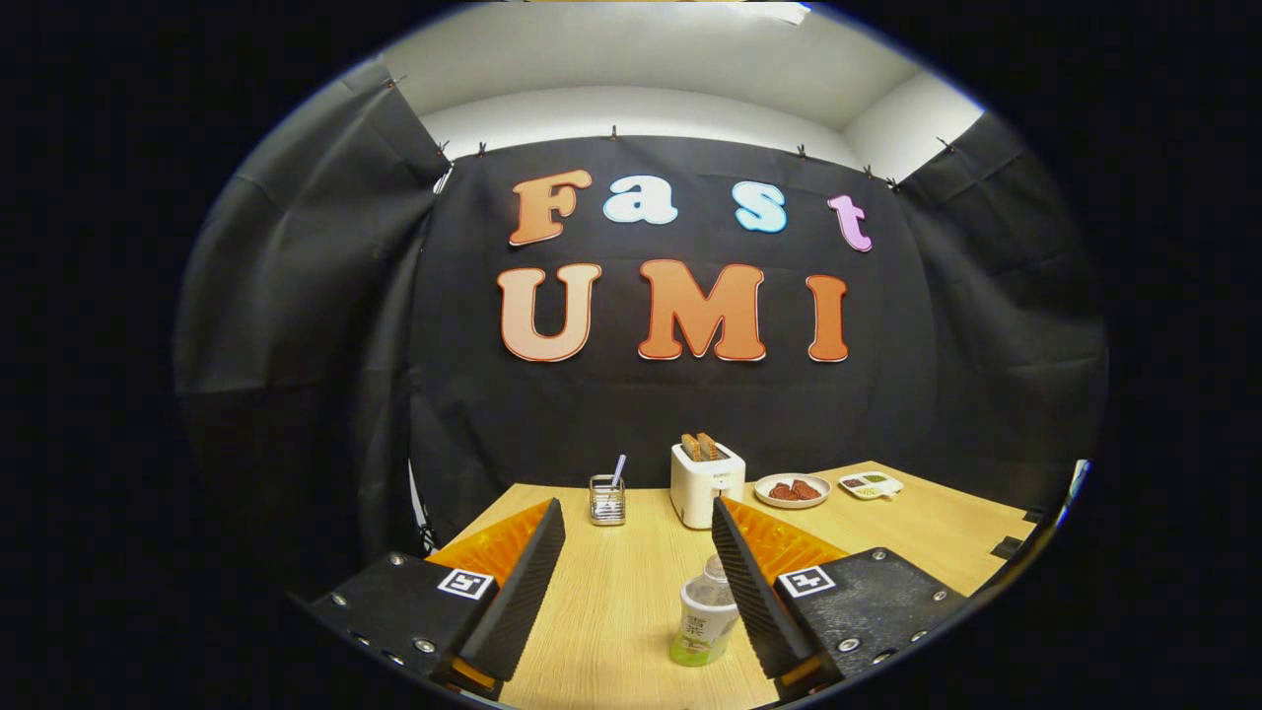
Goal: Take the bottle from table, then pour the juice into the cup, finally place the bottle on the coaster
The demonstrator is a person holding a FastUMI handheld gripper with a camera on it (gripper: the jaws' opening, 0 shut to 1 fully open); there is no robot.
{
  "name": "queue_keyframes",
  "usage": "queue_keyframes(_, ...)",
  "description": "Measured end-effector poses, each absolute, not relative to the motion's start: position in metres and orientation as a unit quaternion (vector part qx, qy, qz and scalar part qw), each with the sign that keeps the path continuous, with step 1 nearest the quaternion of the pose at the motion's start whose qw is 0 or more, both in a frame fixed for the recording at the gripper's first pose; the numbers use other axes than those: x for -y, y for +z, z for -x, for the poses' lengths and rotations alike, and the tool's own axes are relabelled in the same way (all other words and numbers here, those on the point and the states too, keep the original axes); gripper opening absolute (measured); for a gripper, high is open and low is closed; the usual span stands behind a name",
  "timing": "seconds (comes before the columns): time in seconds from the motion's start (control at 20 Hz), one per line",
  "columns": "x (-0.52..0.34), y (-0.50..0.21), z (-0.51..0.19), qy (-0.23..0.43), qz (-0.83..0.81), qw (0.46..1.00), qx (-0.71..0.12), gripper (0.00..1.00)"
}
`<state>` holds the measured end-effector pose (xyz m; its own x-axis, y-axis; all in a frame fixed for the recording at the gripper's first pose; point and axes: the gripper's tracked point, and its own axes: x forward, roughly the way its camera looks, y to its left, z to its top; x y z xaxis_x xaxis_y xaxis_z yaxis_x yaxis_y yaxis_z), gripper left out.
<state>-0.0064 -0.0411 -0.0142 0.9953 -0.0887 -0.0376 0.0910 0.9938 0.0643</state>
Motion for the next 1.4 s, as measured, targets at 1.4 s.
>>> queue_keyframes(1.4,0.094,-0.208,-0.035,-0.052,-0.048,0.993,-0.099,0.9)
